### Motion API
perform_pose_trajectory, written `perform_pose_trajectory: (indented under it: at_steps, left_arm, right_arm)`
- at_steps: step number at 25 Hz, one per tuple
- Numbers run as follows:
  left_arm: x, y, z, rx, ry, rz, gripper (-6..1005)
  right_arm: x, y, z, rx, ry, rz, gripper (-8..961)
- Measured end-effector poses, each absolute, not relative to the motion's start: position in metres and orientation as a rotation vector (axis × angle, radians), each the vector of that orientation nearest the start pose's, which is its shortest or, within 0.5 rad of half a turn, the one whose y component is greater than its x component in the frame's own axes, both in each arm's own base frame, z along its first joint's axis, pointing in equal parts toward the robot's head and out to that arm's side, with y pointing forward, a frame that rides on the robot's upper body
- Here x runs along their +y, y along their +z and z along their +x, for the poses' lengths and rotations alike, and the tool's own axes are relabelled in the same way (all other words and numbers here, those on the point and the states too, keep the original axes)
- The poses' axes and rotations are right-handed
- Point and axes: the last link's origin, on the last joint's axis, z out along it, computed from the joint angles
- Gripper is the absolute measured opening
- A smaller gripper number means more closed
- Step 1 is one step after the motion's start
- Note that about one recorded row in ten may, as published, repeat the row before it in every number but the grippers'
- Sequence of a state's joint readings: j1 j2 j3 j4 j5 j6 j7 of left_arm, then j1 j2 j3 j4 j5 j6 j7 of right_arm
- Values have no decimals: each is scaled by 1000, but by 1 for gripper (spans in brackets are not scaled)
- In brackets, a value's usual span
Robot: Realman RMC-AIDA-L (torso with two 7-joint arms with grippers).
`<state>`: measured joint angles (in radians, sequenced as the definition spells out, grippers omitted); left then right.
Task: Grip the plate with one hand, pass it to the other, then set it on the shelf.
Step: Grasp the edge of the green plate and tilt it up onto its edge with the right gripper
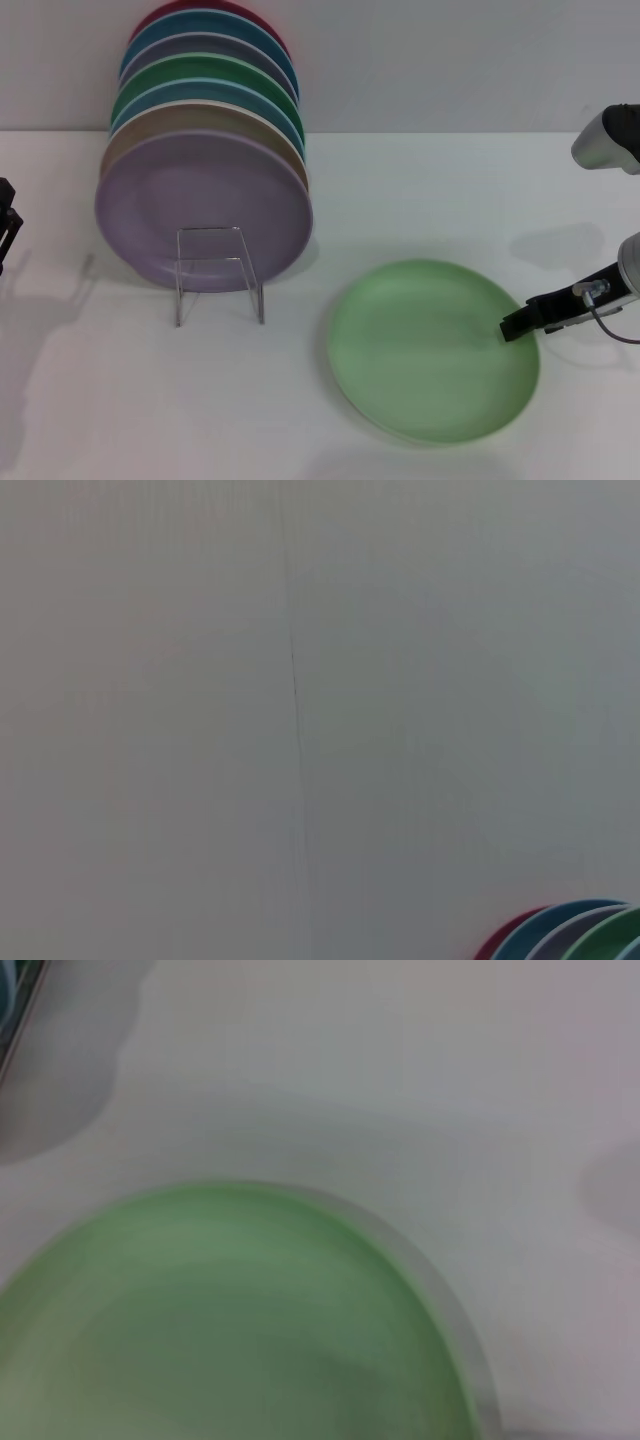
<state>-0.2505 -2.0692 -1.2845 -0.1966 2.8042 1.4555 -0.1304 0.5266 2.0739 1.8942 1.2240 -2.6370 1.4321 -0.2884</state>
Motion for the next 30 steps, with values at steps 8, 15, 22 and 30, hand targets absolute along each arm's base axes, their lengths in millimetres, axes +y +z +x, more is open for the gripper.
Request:
perform_pose_trajectory:
  at_steps: [8, 15, 22, 30]
  left_arm:
    - [275, 20, -337, -308, -786, -1516, 815]
    - [275, 20, -337, -306, -786, -1516, 816]
    - [273, 20, -337, -304, -786, -1517, 816]
    - [273, 20, -337, -301, -786, -1519, 816]
  right_arm:
    - [358, 13, 243, 1492, -318, -2179, 548]
    - [358, 12, 242, 1492, -322, -2179, 492]
    - [357, 8, 239, 1480, -344, -2195, 411]
    - [355, 2, 235, 1467, -372, -2213, 309]
